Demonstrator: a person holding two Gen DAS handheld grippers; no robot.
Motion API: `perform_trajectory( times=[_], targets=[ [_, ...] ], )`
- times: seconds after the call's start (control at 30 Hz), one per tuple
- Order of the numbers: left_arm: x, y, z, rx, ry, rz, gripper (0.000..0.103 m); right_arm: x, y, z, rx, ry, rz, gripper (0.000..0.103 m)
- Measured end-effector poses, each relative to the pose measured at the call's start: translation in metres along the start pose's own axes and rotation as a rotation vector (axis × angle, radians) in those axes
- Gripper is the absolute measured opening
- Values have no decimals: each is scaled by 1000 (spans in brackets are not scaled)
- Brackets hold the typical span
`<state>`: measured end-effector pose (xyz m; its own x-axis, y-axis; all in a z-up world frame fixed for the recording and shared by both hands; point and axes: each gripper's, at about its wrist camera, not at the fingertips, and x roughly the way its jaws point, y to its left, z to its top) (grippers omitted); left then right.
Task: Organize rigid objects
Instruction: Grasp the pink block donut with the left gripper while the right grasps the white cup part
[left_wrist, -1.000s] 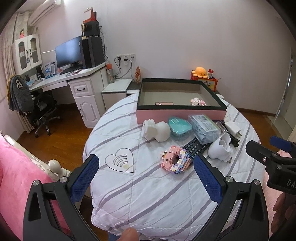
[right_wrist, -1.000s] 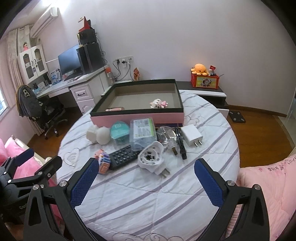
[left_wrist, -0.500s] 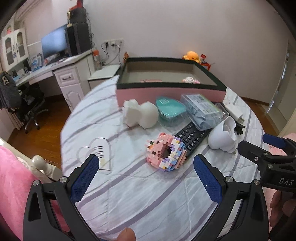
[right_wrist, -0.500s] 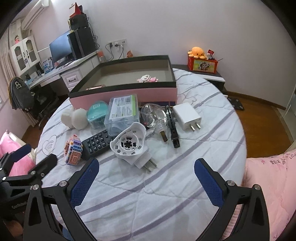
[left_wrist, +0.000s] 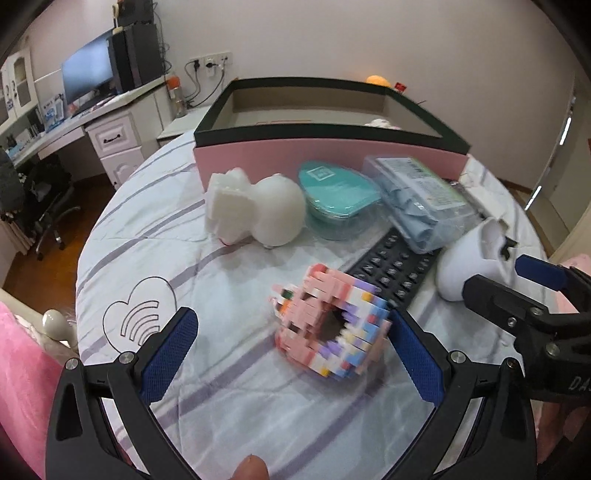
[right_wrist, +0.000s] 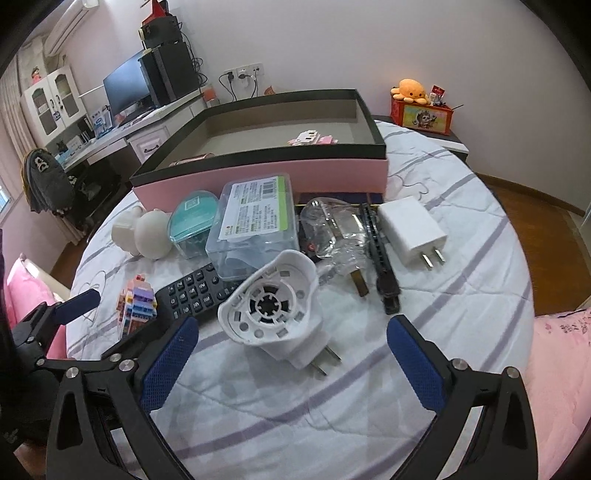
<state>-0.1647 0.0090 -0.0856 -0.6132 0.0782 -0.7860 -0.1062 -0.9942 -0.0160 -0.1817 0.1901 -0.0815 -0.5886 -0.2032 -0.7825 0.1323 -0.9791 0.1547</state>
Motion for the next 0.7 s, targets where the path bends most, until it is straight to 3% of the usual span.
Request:
perform_trajectory(
  times=[0.17,0.23,0.33,0.4,0.53,0.7],
  targets=[
    [5,5,-4,-9,2,-50,102,9,3,0,5,22,20,84],
    [7,8,-5,-12,3,-72,102,13,2,0,17,31,47,84],
    [7,7,-6,2,-5,-106,95,17,5,-1,32,40,85,77],
    [5,4,-7,17,-15,-127,89,17,7,-1,29,38,90,64],
    [2,5,-6,15,-19,-195,69,16,3,-2,47,39,87,63],
    [5,15,-1,-23,-9,-247,68,13,3,-4,44,37,78,63]
  ],
)
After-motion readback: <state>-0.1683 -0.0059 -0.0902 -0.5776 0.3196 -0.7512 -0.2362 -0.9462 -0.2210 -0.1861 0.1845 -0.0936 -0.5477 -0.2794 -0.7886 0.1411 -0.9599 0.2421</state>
